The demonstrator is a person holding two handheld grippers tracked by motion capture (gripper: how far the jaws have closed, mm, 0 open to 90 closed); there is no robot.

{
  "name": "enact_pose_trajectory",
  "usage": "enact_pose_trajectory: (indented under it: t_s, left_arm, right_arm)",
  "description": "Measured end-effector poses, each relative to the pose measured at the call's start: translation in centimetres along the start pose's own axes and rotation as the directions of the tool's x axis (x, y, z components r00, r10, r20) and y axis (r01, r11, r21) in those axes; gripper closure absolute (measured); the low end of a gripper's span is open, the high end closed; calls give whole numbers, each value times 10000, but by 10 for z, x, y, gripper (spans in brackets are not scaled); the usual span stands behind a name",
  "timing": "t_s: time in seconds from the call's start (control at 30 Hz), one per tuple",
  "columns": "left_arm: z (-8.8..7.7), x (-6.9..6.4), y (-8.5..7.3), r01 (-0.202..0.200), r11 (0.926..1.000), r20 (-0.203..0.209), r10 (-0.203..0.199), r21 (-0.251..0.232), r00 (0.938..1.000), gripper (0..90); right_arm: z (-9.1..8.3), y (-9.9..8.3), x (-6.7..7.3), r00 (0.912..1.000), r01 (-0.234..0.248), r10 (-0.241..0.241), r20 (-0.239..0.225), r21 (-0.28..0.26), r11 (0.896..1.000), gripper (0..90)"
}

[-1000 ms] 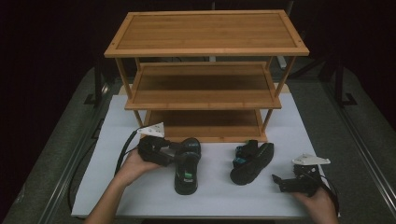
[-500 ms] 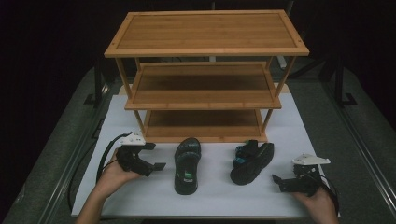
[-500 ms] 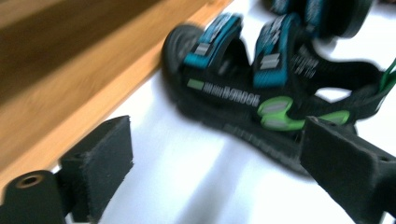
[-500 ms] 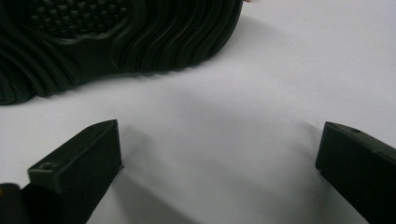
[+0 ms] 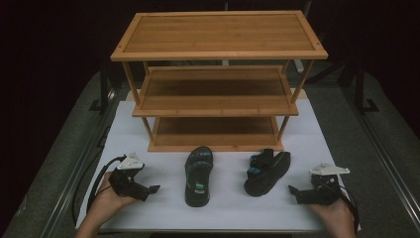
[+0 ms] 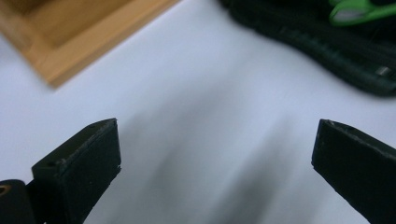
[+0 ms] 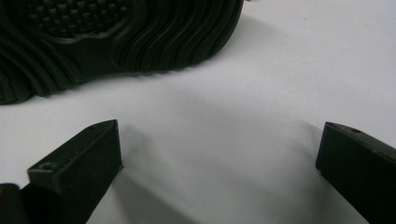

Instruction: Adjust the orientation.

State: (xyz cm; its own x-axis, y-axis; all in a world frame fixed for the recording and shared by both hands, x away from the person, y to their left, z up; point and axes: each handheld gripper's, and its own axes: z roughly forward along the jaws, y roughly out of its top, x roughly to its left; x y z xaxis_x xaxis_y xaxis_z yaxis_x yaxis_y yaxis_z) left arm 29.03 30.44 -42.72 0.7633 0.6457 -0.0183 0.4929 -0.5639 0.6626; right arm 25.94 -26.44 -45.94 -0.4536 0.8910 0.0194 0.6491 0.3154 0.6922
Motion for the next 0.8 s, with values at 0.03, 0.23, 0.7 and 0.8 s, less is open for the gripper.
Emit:
enact_pose_trajectory:
  t_s: [0.03,0.23,0.7,0.8]
  left_arm:
    - [0,0,0,0,10000,0,0,0,10000,0]
    - [1,3,-21,168,9999,-261,-167,28,9995,0]
    - [4,1,-34,35,9993,-395,-50,-379,9992,0]
    - [4,1,-34,37,9993,-395,-51,-377,9992,0]
  right_arm:
    - [0,0,0,10000,0,0,0,0,10000,0]
    - [0,0,0,10000,-15,15,-15,18,10000,0]
    - [-44,32,5,9902,282,-448,-1326,-1248,9918,779]
    - [-48,54,14,9768,546,-857,-1962,-1588,9858,897]
